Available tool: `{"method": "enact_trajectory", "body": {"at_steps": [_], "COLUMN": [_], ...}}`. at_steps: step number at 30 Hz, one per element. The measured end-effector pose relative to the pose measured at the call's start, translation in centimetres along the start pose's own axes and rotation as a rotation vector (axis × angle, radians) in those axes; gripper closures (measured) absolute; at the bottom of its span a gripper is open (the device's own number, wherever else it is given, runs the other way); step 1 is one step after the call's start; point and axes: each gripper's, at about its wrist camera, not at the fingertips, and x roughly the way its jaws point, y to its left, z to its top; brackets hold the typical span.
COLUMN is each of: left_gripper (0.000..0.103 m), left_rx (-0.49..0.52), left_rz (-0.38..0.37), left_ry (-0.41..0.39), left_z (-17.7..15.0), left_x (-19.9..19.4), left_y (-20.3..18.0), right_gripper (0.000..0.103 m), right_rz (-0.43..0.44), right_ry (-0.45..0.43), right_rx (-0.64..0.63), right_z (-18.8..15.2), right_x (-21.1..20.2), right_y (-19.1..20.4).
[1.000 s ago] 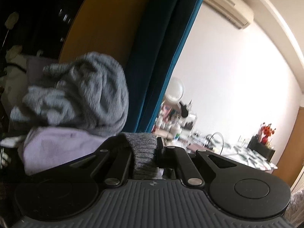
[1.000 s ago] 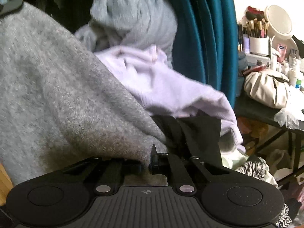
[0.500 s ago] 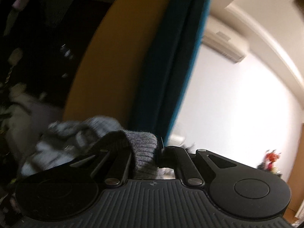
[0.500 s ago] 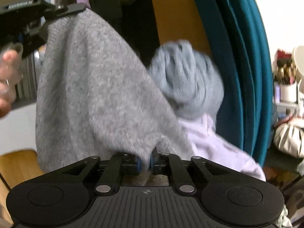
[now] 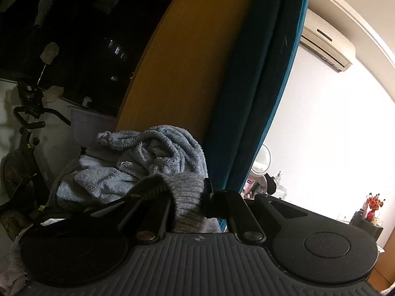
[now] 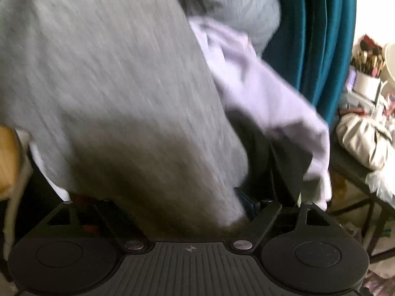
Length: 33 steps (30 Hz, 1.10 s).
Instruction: Fold clothes
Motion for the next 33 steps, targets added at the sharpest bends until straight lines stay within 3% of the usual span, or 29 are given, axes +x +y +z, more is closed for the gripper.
{"method": "enact_trajectory", "body": {"at_steps": [1,3,4,5,12,17,22,26,33], "left_gripper": [0.097,0.097,0.097,0.097,0.097,0.097,0.096,0.096,0.096], "left_rx": [-0.002,-0.001,-0.001,-0.004,-0.005,-0.007,0.002,0.022,0.120], "left_rz": [0.006,0.027,0.041,0.054,0.111,0.104,0.136,0.188,0.310], "left_ry": [0.003,0.010,0.007,0.000,-0.088,-0.192,-0.145,-0.010,0.283], "left_z": [0.0,-0.1,-0.1,-0.1,1.4,3.5,3.5,0.7,-7.0], "left_x": [0.0,-0.2,-0.5,-0.7,-2.1,-3.3,-1.6,2.1,9.9], "left_y": [0.2,0.4,0.5,0.7,1.4,1.1,1.6,2.4,2.8], "right_gripper": [0.031,0.054,0.078,0.082,0.088,0.088,0.088,0.087,0.086], "right_rz": [-0.008,-0.011,0.004,0.018,0.114,0.182,0.149,0.048,-0.083], "right_ry": [0.020,0.043,0.043,0.043,-0.133,-0.349,-0.556,-0.539,-0.225], "right_rx": [-0.008,-0.013,0.013,0.040,0.170,0.253,0.305,0.307,0.376], "right_z": [-0.3,-0.8,-0.6,-0.4,3.5,7.0,10.4,10.3,8.0], "right_x": [0.6,1.1,0.7,0.4,-5.8,-11.6,-16.8,-18.2,-11.9], "right_y": [-0.1,-0.1,-0.2,-0.3,-0.6,-1.8,-3.8,-6.0,-7.4]}}
